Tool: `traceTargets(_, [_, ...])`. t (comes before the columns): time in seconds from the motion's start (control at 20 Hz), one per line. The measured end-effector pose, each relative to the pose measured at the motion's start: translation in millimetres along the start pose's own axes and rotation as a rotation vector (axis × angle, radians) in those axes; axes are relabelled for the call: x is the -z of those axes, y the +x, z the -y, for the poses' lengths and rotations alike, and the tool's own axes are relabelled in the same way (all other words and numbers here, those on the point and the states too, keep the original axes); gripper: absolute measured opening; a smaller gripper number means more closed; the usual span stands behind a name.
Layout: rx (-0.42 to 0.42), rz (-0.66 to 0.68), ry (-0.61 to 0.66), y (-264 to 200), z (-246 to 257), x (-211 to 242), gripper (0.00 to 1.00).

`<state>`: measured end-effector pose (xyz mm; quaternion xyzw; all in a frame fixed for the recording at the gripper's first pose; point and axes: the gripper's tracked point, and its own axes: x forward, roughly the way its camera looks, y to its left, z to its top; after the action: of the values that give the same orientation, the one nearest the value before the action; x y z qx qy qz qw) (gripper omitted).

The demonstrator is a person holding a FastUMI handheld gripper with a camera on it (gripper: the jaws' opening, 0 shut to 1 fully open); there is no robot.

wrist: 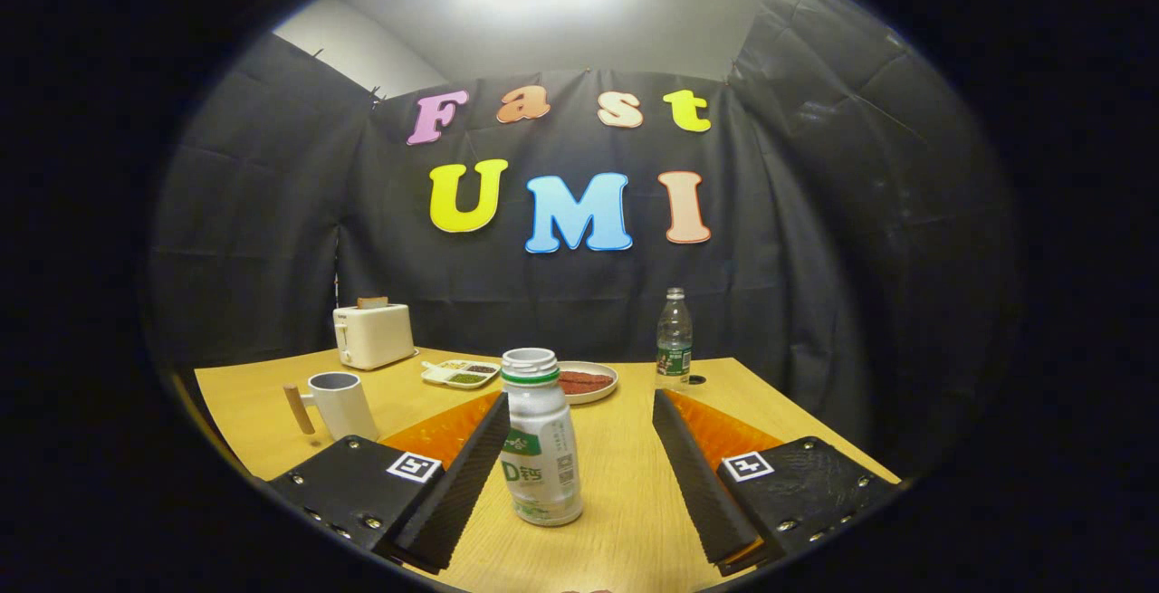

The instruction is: Take the bottle from table, then pour the juice into the cup, finally place the bottle on the coaster

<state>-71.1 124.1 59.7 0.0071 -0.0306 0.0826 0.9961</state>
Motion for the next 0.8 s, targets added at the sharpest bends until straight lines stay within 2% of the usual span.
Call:
traceTargets(0.35, [-0.018, -0.091, 0.043, 22.9, -24.1, 43.3, 0.97])
traceTargets(0.65, [-0.009, -0.128, 0.064, 38.8, -28.7, 60.9, 0.97])
traceTargets(0.7, [0.003, -0.133, 0.062, 40.6, -26.9, 63.2, 0.95])
traceTargets(0.8, [0.013, -0.145, 0.055, 39.7, -25.7, 67.1, 0.81])
